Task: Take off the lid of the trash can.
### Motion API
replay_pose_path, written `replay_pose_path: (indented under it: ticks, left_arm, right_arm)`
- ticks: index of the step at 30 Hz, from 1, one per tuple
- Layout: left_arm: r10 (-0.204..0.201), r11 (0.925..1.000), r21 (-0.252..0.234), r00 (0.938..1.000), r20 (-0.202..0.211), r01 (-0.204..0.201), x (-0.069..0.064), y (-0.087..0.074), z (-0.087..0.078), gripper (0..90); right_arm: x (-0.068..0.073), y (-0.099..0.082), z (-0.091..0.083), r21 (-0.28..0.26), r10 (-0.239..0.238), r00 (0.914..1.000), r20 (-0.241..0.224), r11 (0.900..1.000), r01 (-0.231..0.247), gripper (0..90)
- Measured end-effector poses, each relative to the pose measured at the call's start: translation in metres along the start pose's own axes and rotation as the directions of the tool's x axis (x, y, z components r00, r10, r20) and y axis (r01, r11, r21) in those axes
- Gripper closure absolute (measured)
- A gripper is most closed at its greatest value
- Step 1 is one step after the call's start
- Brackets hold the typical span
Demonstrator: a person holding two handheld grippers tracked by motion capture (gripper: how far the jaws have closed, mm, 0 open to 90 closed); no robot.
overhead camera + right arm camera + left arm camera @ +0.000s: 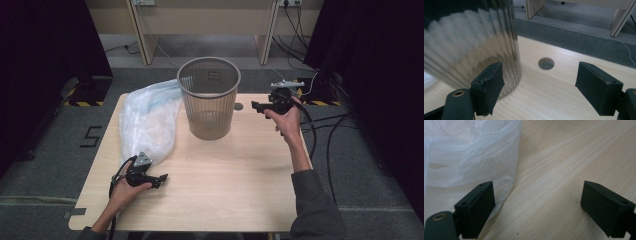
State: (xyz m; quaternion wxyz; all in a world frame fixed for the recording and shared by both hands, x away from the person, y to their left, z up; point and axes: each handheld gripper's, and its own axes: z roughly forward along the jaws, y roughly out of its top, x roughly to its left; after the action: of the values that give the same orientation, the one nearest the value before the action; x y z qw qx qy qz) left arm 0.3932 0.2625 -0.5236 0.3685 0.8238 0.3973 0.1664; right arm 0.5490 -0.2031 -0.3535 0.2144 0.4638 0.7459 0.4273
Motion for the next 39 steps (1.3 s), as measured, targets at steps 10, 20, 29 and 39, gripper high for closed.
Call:
replay_pose_path:
  ticks: [10,20,29,39]
  left_arm:
    - [-0.001,1.0000,0.000,1.0000,0.000,0.001,0.000,0.000,0.000,11.0]
    - [0.000,1.0000,0.000,1.0000,0.000,0.000,0.000,0.000,0.000,11.0]
    - [-0.001,1.0000,0.000,1.0000,0.000,0.001,0.000,0.000,0.000,11.0]
    - [0.002,1.0000,0.004,1.0000,0.000,-0.002,0.000,0.000,0.000,11.0]
  right_arm:
    - [0.007,0.054,-0.003,-0.044,0.021,0.9998,-0.006,0.9988,-0.022,23.0]
    - [0.024,0.090,0.011,-0.061,0.021,0.9997,-0.012,0.9979,-0.022,23.8]
    - [0.040,0.100,0.040,-0.031,-0.027,0.9993,-0.025,0.9992,0.026,40.7]
    - [0.044,0.102,0.059,0.026,-0.075,0.9971,0.011,0.9968,0.075,60.2]
